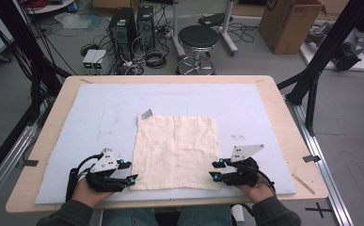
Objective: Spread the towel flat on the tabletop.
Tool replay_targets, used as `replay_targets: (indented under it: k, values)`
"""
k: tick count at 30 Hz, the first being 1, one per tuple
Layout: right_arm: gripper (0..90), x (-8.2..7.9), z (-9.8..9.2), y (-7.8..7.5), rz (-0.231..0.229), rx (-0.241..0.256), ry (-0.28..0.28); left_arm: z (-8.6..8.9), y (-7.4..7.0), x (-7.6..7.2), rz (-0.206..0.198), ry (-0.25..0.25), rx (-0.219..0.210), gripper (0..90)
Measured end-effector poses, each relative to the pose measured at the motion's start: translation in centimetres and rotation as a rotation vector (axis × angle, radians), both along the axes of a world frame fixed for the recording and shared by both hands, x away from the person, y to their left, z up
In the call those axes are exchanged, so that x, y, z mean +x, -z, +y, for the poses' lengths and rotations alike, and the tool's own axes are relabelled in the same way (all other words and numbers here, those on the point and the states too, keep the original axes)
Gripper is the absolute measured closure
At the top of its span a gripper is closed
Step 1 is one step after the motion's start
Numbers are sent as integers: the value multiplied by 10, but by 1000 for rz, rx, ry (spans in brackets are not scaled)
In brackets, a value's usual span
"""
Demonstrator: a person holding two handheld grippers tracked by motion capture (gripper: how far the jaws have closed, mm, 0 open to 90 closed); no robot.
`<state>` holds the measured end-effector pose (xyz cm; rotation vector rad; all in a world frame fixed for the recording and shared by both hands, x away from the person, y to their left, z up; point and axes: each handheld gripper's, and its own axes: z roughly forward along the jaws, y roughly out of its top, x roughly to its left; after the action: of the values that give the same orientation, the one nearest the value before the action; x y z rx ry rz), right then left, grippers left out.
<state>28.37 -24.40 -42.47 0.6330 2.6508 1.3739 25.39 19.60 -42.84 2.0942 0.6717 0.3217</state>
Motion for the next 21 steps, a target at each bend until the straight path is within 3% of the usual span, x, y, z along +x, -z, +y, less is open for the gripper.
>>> replay_targets:
  k: [5,9,14,21]
  values:
    - [495,4,0,-1,-1,22,35,1,0,5,0,-23,0,437]
    - [446,7,0,0,-9,18,52,3,1,7,-5,-34,-4,419]
    - [315,10,1,1,-5,6,88,6,0,7,-12,-47,-16,385]
    - [238,10,-2,0,-12,16,128,8,0,9,-20,-66,-22,366]
